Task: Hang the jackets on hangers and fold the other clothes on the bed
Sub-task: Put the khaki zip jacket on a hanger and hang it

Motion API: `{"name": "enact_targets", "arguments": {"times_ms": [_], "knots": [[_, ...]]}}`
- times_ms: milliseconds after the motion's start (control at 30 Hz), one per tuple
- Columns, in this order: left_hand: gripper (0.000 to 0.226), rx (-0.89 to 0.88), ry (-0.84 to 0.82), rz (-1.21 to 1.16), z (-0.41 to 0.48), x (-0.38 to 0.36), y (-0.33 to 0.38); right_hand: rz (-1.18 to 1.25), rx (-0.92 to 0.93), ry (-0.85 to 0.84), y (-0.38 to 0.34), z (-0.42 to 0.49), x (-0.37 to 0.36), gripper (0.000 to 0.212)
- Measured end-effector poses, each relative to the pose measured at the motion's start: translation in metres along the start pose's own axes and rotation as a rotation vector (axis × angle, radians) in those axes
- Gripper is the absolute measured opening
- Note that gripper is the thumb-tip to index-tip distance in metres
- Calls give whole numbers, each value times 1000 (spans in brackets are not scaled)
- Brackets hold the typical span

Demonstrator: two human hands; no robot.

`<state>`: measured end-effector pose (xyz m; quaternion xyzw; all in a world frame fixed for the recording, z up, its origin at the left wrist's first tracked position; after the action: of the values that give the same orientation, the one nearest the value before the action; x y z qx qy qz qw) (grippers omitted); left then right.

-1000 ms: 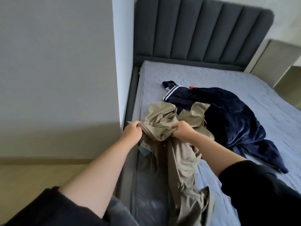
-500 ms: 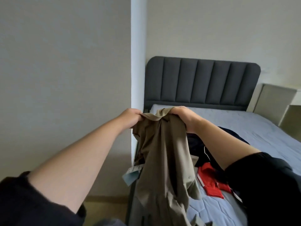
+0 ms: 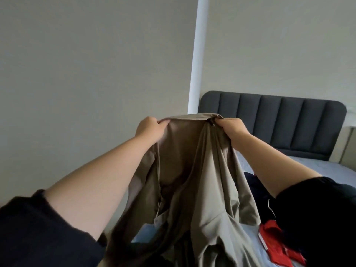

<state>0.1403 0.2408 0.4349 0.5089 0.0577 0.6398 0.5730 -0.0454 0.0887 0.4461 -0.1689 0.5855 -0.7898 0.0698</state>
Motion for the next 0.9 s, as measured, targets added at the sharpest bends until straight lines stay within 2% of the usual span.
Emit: {"name": "enact_targets", "arguments": {"times_ms": [167, 367, 433, 500, 567, 667, 700, 833, 900], "knots": [[51, -95, -36, 27, 2, 21, 11, -52, -103, -179, 10, 0, -8, 19], [49, -186, -62, -38, -1, 29, 27, -244, -102, -756, 10, -24, -18, 28], [48, -207, -85, -66, -4, 27, 35, -339, -103, -973, 14, -33, -25, 59], [46, -229, -117, -80, -6, 25, 39, -335, -119, -1190, 16, -39, -30, 91], [39, -266, -165, -74, -9, 23, 43, -262, -85, -1323, 13, -44, -33, 102], [17, -323, -237, -19, -12, 19, 48, -162, -31, -1237, 7, -44, -40, 101], [12, -331, -247, -14, -13, 18, 50, -123, -48, -1167, 7, -42, -43, 90], [12, -299, -294, -12, -6, 14, 43, 43, -133, -783, 10, -37, -49, 22], [4, -257, -373, 43, -1, 12, 29, 138, -123, -644, 12, -36, -49, 16]]}}
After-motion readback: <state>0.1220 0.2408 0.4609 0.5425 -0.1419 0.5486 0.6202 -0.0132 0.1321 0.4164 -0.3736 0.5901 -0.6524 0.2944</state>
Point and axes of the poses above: each hand's wrist, its own z-axis towards the middle knuckle, its own x-axis out of the back of the hand, y = z × x, the point moved 2 cm from there along z, towards the middle knuckle, and after that the axes turned 3 degrees about y, right-handed, at the moved point
